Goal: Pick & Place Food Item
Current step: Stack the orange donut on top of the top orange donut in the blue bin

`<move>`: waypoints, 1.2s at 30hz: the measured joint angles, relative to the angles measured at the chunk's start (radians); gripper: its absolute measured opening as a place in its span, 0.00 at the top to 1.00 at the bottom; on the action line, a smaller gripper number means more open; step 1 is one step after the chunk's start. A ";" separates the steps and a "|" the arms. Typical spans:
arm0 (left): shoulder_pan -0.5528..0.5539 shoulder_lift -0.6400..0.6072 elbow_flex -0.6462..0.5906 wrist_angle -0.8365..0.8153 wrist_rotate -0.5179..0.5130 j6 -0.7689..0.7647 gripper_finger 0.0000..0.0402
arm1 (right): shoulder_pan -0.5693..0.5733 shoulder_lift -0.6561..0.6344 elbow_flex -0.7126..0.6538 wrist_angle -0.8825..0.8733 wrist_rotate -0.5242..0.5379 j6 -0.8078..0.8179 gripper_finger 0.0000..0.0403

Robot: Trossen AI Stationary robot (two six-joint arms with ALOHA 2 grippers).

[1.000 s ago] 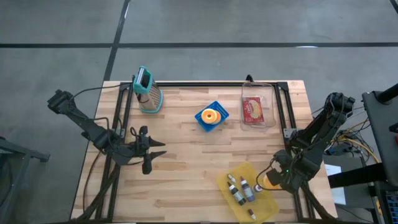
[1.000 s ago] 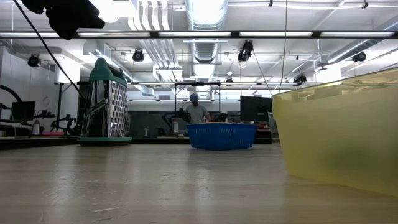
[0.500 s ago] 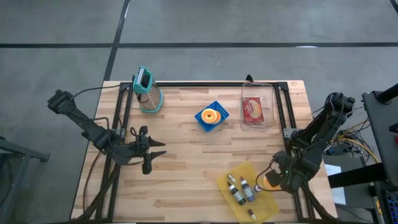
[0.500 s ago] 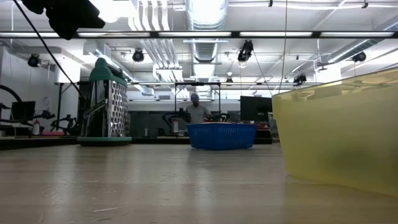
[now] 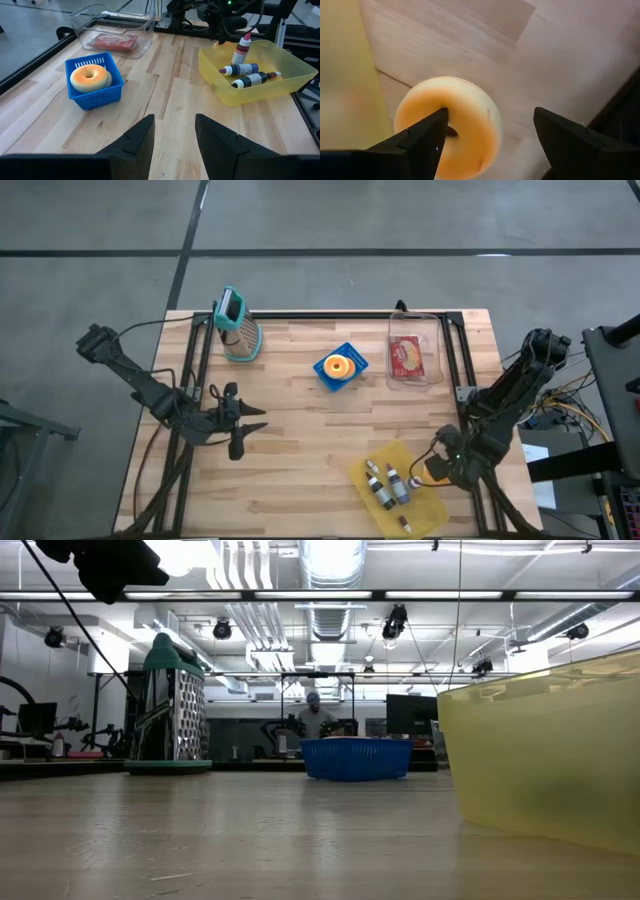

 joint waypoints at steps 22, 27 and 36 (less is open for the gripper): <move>0.000 0.000 0.000 0.000 0.000 0.000 0.63 | 0.000 -0.004 -0.109 0.161 -0.002 -0.034 0.33; 0.000 0.000 0.000 0.000 0.000 0.000 0.63 | 0.000 -0.002 -0.108 0.160 -0.002 -0.034 0.35; 0.000 0.000 0.000 0.000 0.000 0.000 0.63 | 0.000 0.000 -0.098 0.157 -0.002 -0.034 0.39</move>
